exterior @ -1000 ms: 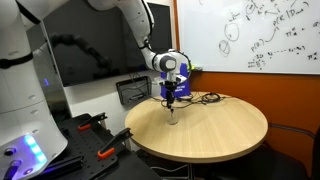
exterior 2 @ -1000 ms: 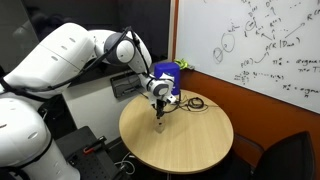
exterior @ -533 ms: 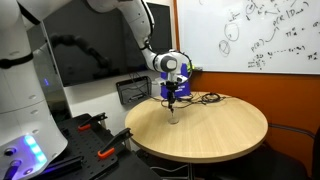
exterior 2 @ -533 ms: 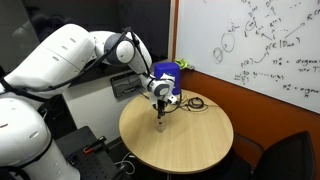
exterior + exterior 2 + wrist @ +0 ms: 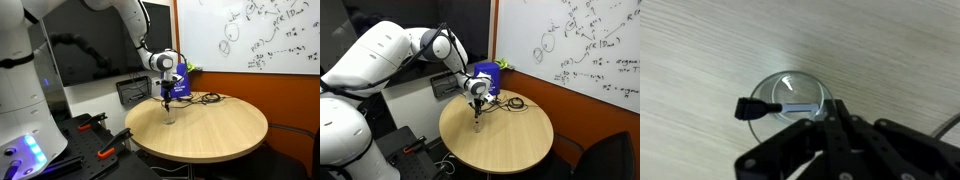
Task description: Move the glass forward
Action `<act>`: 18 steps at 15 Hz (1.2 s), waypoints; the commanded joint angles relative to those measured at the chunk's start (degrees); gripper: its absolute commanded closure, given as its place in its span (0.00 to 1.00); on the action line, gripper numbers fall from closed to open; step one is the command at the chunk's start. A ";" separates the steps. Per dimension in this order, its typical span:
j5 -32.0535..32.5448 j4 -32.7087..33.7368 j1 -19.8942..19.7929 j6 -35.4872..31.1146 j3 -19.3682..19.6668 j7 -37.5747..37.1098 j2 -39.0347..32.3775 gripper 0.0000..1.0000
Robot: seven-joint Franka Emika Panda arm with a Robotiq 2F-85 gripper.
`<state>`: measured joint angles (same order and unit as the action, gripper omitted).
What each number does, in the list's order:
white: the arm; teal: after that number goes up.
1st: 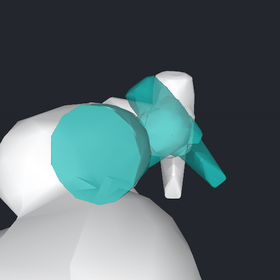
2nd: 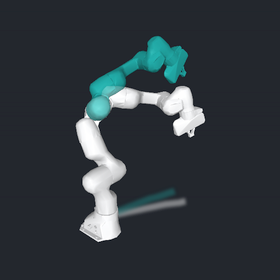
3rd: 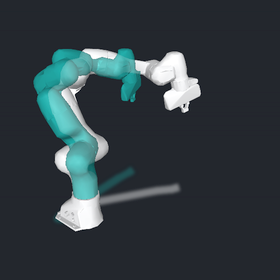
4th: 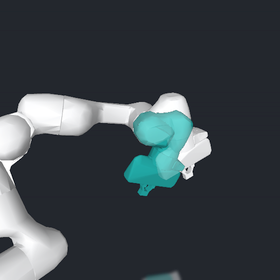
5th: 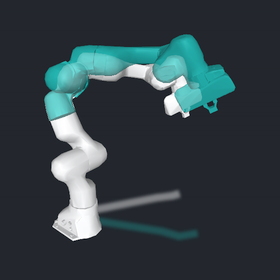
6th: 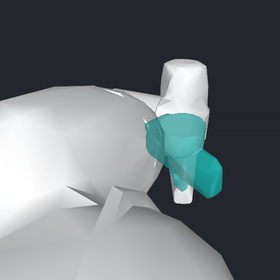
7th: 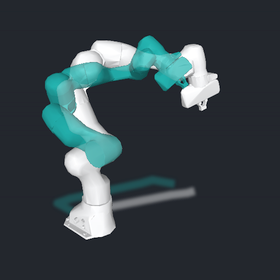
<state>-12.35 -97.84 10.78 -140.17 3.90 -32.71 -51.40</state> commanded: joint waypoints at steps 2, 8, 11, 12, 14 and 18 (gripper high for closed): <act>0.83 -9.51 3.67 -0.03 2.38 -5.10 7.46 0.99; -0.57 -16.61 4.52 -8.78 0.16 -4.61 10.03 0.99; -0.77 -19.16 5.41 -14.38 -0.51 -4.25 9.77 0.99; -0.29 -20.04 6.27 -15.74 -0.16 -4.38 9.78 0.99; -0.87 -21.78 6.88 -17.95 -0.56 -4.29 10.15 0.99; -0.94 -23.07 8.20 -18.01 -0.27 -4.72 10.36 0.99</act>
<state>-12.39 -118.46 18.26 -157.10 3.30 -37.18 -43.02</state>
